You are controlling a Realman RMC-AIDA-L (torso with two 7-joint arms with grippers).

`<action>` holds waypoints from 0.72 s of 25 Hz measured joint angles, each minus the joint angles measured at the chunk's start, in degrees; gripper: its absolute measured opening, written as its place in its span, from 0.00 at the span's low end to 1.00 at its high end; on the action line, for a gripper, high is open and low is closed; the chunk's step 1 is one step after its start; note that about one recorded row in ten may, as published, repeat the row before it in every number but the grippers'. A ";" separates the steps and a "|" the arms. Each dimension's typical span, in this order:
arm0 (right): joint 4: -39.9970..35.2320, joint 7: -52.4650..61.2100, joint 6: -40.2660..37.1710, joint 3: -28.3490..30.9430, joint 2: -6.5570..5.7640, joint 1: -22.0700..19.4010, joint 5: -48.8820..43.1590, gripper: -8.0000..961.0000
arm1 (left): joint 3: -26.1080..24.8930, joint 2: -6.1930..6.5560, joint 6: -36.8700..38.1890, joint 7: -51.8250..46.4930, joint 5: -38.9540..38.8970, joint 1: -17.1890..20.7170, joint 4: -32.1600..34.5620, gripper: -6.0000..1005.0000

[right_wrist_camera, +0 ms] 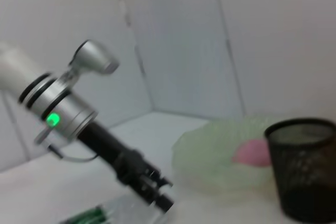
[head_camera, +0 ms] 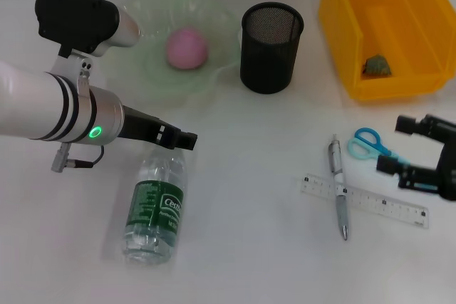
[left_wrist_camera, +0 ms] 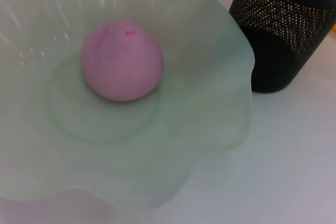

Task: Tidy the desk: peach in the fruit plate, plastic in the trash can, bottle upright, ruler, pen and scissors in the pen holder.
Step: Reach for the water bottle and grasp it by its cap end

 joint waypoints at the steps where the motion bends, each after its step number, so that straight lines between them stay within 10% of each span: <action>1: 0.00 0.00 0.00 0.00 0.00 0.00 0.00 0.88 | 0.00 0.00 0.00 0.00 0.00 0.00 0.00 0.79; 18: 0.96 -1.45 -2.90 0.42 0.06 2.29 -7.67 0.88 | 0.18 0.03 0.28 -0.08 0.06 -0.51 -0.10 0.79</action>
